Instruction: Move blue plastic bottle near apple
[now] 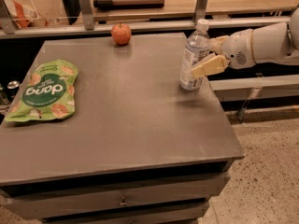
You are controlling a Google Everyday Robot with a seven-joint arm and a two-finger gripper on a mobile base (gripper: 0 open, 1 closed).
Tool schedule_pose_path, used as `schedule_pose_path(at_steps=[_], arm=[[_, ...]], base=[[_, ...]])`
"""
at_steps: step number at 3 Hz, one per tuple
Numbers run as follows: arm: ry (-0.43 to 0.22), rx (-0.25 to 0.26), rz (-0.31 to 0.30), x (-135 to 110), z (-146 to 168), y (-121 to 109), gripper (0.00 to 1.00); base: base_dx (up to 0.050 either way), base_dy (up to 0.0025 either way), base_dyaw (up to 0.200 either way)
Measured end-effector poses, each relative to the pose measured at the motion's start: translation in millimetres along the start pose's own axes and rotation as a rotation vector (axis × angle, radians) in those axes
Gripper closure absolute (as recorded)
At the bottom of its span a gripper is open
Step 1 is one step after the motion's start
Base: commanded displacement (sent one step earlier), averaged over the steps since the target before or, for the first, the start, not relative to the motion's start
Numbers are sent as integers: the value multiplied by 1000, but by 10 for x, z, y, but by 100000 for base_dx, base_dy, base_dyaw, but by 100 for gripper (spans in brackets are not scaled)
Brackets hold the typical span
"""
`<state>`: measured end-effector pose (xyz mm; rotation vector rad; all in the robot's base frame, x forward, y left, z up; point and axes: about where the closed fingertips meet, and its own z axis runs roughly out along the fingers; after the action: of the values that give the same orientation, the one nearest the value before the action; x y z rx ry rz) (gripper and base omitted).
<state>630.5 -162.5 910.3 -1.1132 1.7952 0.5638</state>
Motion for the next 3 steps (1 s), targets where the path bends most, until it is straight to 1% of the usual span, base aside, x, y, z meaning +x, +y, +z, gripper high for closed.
schedule_pose_path(at_steps=[1, 3], arm=[[-15, -17, 3, -12, 38, -1, 41], [-19, -31, 4, -42, 34, 8, 87]], base=[[0, 0, 0], [0, 0, 0]])
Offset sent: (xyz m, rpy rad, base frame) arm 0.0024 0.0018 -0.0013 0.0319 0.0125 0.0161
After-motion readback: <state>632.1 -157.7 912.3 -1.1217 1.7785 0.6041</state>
